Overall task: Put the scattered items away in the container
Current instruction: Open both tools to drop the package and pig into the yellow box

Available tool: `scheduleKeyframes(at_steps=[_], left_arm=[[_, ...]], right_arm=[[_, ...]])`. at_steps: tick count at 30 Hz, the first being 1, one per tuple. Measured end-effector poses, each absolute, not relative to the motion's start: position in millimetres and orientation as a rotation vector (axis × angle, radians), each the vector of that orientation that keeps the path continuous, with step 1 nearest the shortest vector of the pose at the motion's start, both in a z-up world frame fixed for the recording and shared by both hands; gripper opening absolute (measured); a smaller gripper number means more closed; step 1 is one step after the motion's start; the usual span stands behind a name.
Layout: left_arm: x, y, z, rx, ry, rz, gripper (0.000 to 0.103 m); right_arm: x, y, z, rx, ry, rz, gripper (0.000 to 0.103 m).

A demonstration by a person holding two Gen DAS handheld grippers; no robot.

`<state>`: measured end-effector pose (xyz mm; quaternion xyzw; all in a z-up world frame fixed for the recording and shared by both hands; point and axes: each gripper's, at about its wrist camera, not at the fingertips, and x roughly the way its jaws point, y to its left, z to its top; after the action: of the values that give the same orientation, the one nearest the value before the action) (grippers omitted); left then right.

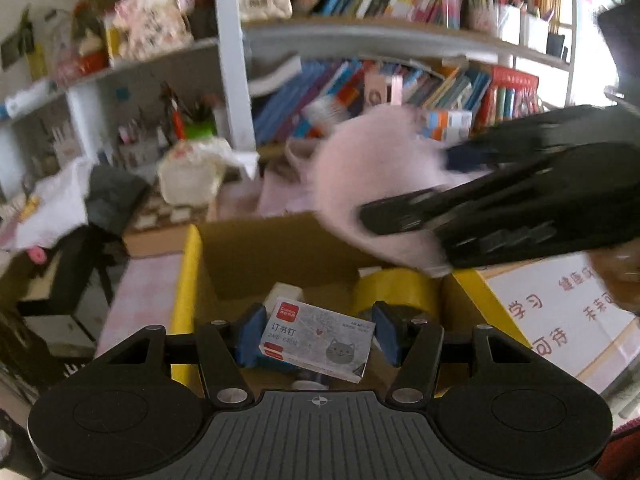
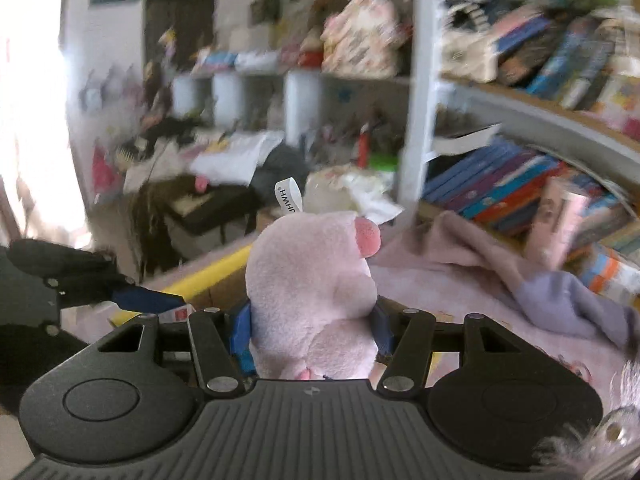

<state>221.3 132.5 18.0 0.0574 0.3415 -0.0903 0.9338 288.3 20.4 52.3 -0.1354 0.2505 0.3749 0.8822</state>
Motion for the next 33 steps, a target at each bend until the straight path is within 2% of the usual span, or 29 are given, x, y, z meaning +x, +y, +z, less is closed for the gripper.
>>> scheduleKeyframes(at_steps=[9,16,18,20,21,23,30,33], left_arm=[[245,123,-10,0.132,0.803,-0.177,0.058],[253,126,-19,0.107,0.840,-0.164,0.059],[253,127,-19,0.103,0.835,-0.147,0.061],[253,129,-17,0.096,0.823,-0.138,0.077],[250,131,-15,0.086,0.810,-0.135,0.079],[244,133,-7,0.063,0.778,-0.138,0.083],[208,130,22,0.069,0.666,-0.131,0.085],[182,129,39,0.066,0.596,-0.131,0.089]], right_arm=[[349,72,-1,-0.467,0.693,0.836,0.055],[357,77,-14,-0.481,0.718,0.823,0.059],[355,77,-13,-0.470,0.710,0.810,0.064],[350,73,-7,-0.448,0.681,0.805,0.070],[346,69,-2,-0.434,0.660,0.805,0.075],[337,59,9,-0.397,0.615,0.802,0.075],[295,13,49,-0.242,0.494,0.684,0.078],[271,-5,63,-0.202,0.457,0.626,0.078]])
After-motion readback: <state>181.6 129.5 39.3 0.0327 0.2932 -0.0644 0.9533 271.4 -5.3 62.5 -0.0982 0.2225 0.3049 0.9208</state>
